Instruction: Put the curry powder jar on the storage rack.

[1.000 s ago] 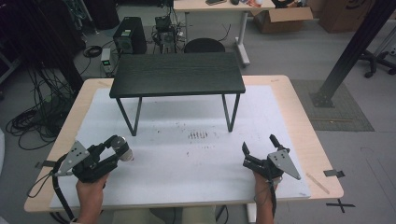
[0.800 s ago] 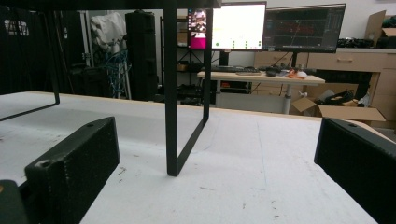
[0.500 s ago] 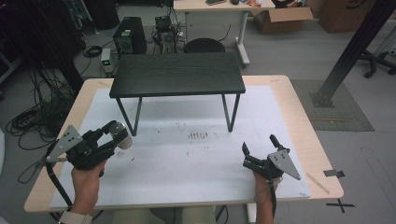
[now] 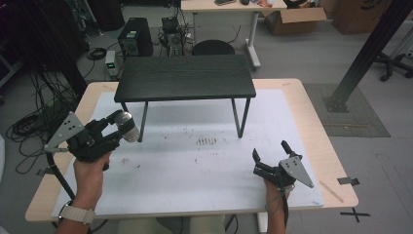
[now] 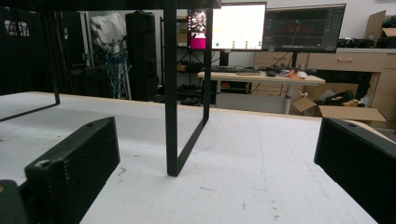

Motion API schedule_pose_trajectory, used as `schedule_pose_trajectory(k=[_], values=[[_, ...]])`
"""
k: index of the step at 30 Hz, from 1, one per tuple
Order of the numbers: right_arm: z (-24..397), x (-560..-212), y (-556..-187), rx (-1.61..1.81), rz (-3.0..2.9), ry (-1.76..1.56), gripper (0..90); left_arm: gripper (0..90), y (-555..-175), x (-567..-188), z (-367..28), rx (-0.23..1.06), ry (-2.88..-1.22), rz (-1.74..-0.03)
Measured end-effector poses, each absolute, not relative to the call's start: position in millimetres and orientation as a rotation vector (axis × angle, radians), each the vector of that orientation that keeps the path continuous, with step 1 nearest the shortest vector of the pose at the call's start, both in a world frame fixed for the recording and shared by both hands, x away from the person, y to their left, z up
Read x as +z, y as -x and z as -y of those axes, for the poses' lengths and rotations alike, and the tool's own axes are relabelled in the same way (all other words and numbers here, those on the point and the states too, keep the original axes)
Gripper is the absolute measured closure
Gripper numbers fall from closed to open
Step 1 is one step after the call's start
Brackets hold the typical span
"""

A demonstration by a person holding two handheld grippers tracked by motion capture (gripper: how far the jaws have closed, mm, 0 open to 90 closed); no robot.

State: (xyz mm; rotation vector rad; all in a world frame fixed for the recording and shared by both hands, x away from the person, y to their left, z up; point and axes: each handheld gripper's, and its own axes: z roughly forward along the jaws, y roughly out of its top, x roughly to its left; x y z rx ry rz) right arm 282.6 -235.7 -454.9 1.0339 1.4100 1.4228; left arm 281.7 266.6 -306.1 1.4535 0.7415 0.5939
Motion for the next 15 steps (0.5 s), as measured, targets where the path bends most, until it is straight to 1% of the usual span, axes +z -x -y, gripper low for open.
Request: schedule_pose_trajectory(k=[15], values=[[235.9,-454.9,-282.7,1.423,-1.411,-1.034,0.0,48.3,-299.3,-274.5,-260.8,0.582,-1.412,-0.699]])
